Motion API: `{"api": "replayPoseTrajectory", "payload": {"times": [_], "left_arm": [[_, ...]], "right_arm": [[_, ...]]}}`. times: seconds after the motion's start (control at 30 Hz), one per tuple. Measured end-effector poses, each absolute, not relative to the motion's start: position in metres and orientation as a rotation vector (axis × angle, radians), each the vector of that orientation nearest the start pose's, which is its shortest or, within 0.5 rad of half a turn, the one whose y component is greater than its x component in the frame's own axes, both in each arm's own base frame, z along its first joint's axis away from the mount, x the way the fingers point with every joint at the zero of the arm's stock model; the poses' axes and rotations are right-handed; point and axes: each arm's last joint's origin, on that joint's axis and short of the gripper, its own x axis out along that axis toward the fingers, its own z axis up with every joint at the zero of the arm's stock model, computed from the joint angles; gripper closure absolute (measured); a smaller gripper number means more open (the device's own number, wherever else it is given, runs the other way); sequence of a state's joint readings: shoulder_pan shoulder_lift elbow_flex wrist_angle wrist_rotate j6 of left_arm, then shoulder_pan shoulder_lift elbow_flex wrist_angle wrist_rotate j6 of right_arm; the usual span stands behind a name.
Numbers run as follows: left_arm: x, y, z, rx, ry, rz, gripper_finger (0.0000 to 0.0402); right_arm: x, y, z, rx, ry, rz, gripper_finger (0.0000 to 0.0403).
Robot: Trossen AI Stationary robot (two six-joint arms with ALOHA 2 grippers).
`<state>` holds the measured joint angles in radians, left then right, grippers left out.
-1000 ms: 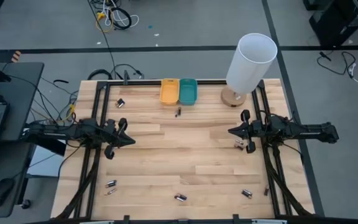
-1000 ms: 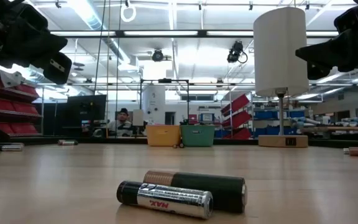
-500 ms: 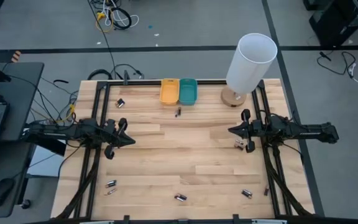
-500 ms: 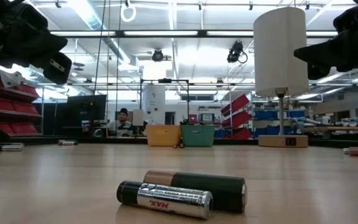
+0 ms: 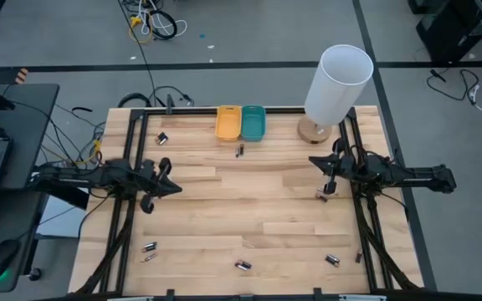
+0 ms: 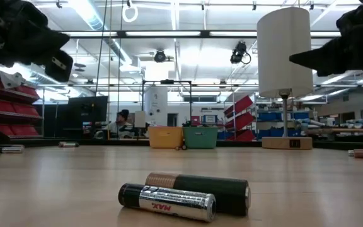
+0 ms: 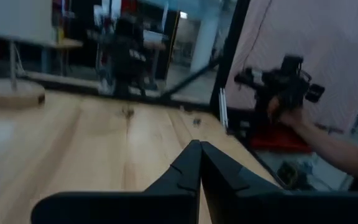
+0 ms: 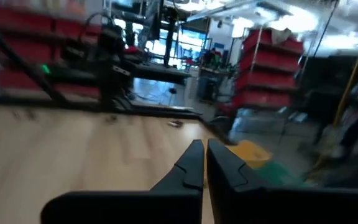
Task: Sort batteries
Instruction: Put the black battery into the green bin
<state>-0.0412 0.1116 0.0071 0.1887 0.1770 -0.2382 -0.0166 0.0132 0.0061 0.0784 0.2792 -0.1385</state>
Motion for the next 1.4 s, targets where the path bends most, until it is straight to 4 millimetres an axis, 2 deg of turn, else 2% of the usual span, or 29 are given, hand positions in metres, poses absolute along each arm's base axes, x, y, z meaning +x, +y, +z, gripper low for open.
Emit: {"api": "replayPoseTrajectory", "payload": {"times": [0.1, 0.23, 0.3, 0.4, 0.5, 0.6, 0.73, 0.87, 1.0, 1.13, 1.23, 1.4], "left_arm": [[0.102, -0.009, 0.181, -0.23, -0.126, -0.213, 0.0378], [0.101, -0.008, 0.19, -0.2, -0.224, -0.213, 0.0378], [0.1, -0.008, 0.193, -0.164, -0.259, -0.206, 0.0378], [0.099, -0.007, 0.196, -0.081, -0.295, -0.167, 0.0378], [0.1, -0.003, 0.196, -0.057, -0.301, -0.01, 0.0378], [0.099, 0.003, 0.196, -0.111, -0.308, 0.197, 0.0378], [0.1, 0.005, 0.195, -0.139, -0.302, 0.27, 0.0378], [0.103, 0.007, 0.191, -0.126, -0.262, 0.331, 0.0378], [0.107, 0.009, 0.189, -0.108, -0.227, 0.385, 0.0378], [0.112, 0.012, 0.188, -0.08, -0.215, 0.429, 0.0378], [0.116, 0.014, 0.187, -0.082, -0.212, 0.454, 0.0378], [0.124, 0.014, 0.177, -0.165, -0.135, 0.444, 0.037]], "right_arm": [[0.096, -0.009, 0.175, 0.045, -0.108, -0.286, 0.0398], [0.096, -0.01, 0.18, 0.092, -0.162, -0.299, 0.0398], [0.094, -0.012, 0.186, 0.135, -0.238, -0.368, 0.0396], [0.092, -0.016, 0.19, 0.301, -0.318, -0.462, 0.0397], [0.095, -0.016, 0.187, 0.365, -0.214, -0.453, 0.0399], [0.1, -0.015, 0.181, 0.513, -0.017, -0.412, 0.0402], [0.111, -0.008, 0.189, 0.647, 0.177, -0.261, 0.0402], [0.125, -0.006, 0.208, 0.588, 0.255, -0.181, 0.0399], [0.136, -0.006, 0.221, 0.411, 0.286, -0.147, 0.0394], [0.145, -0.012, 0.227, 0.191, 0.239, -0.246, 0.0394], [0.148, -0.019, 0.227, 0.22, 0.242, -0.374, 0.0393], [0.149, -0.023, 0.217, 0.398, 0.441, -0.431, 0.0383]]}}
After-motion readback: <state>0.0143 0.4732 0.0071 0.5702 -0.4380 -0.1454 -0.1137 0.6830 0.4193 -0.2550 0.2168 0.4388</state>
